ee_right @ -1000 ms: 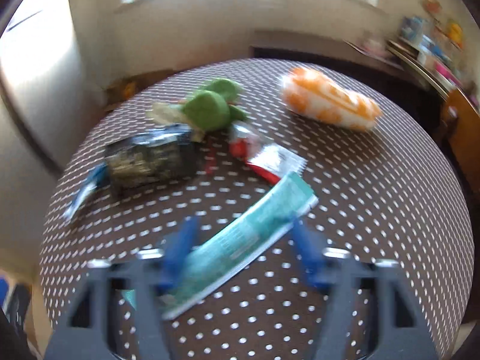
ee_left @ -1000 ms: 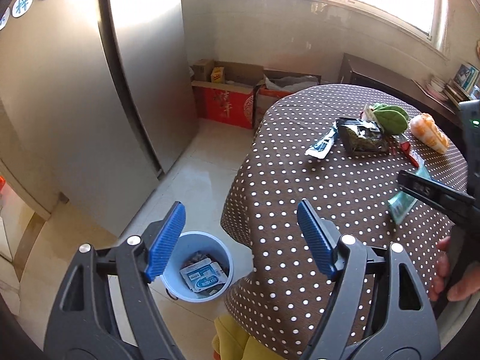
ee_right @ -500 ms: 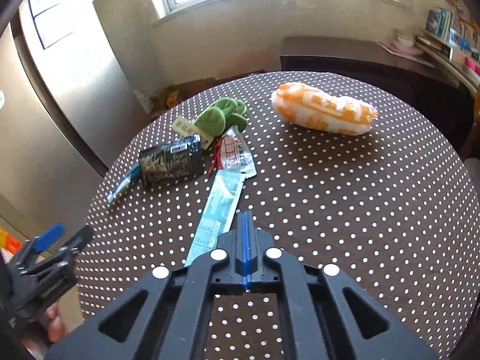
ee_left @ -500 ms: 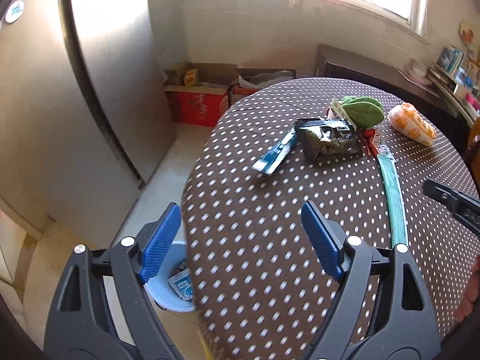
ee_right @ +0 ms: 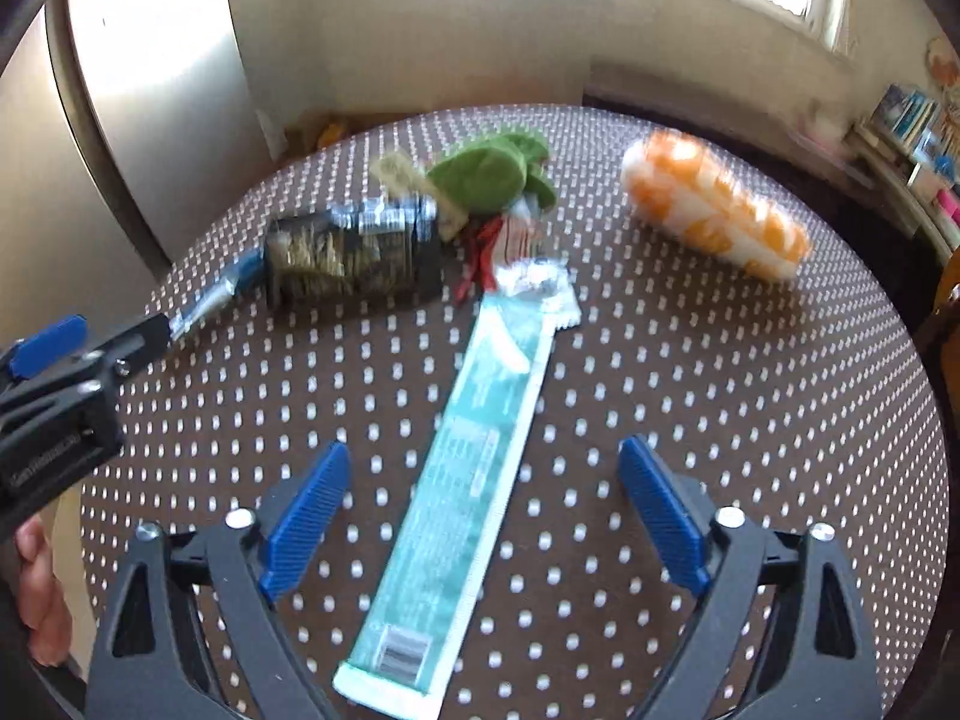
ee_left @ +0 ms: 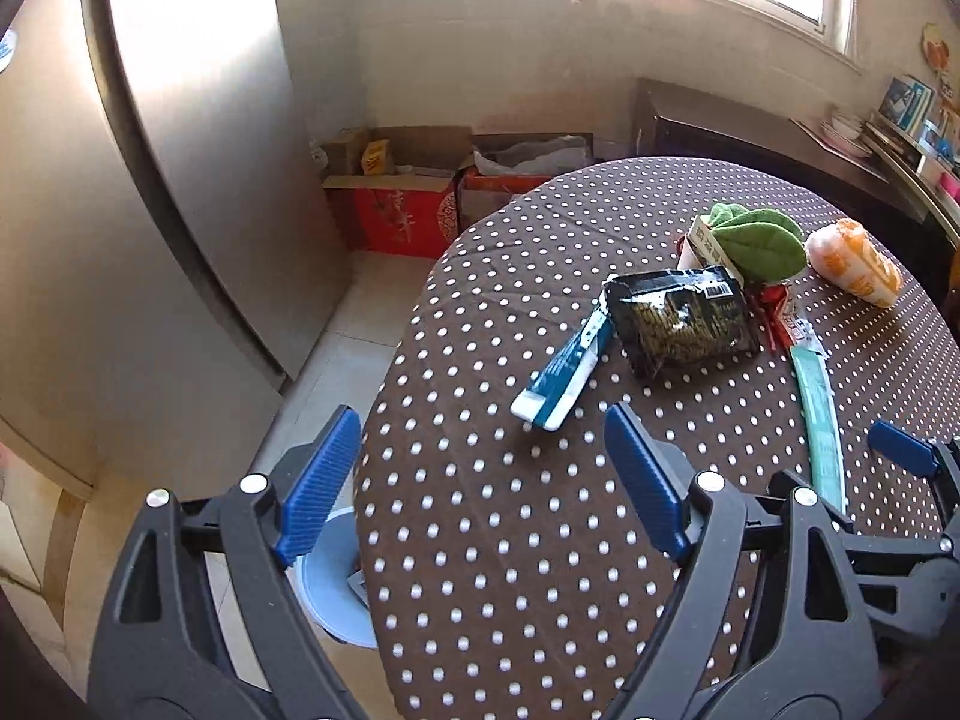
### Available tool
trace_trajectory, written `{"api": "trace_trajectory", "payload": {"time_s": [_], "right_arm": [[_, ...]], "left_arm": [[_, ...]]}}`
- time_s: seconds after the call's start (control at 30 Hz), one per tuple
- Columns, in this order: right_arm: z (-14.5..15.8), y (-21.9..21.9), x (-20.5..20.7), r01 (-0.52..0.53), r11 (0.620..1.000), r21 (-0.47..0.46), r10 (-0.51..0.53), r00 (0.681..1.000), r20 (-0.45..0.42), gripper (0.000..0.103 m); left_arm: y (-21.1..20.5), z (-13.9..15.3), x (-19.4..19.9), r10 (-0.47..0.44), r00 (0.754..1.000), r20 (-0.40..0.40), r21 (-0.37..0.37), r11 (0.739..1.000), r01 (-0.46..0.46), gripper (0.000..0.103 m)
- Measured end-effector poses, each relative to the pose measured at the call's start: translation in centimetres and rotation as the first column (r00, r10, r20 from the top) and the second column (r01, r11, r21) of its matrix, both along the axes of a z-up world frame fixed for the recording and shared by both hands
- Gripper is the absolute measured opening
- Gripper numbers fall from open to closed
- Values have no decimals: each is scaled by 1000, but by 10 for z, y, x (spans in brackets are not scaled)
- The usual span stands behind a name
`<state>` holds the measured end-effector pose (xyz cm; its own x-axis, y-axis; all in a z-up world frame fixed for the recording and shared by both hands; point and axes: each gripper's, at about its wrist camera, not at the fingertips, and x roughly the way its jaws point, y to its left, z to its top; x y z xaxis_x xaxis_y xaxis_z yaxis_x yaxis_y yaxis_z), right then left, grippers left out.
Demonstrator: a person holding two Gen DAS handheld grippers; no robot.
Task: Collect trash
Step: 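Return to the table and grasp the teal tube with the right gripper, then grasp the blue wrapper strip with the left gripper while the right gripper holds the teal tube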
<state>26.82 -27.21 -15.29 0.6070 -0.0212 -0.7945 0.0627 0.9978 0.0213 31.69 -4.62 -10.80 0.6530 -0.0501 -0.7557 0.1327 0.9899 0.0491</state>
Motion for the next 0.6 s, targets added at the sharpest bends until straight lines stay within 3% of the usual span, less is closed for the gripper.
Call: {"api": "trace_trajectory", "payload": {"time_s": [0.03,0.07,0.23,0.27,0.33,0.4,0.6], "right_arm": [[2,-1,-1,-6,1000,0,6,1000,9,65],[5,-3,-2,-13,1000,7,12,1000,20,32],[7,-20,6,-25,996,83,24,1000,13,28],[8,-23,7,-19,995,100,18,1000,9,27],[12,-32,17,10,993,116,-11,1000,13,27],[18,-39,18,25,992,121,-29,999,27,27],[28,-51,26,42,991,130,-48,998,49,27]], "left_arm": [[-2,-2,5,-10,1000,-5,3,1000,10,83],[-4,-3,10,-15,1000,-7,8,1000,15,83],[-13,-16,32,-99,994,-49,-51,994,97,82],[-15,-20,37,-92,994,-58,-50,995,89,76],[-14,-22,39,-83,995,-54,-59,995,80,35],[-10,-20,40,-57,997,-54,-48,997,55,15],[1,-17,15,-51,997,-64,-45,998,49,14]]}}
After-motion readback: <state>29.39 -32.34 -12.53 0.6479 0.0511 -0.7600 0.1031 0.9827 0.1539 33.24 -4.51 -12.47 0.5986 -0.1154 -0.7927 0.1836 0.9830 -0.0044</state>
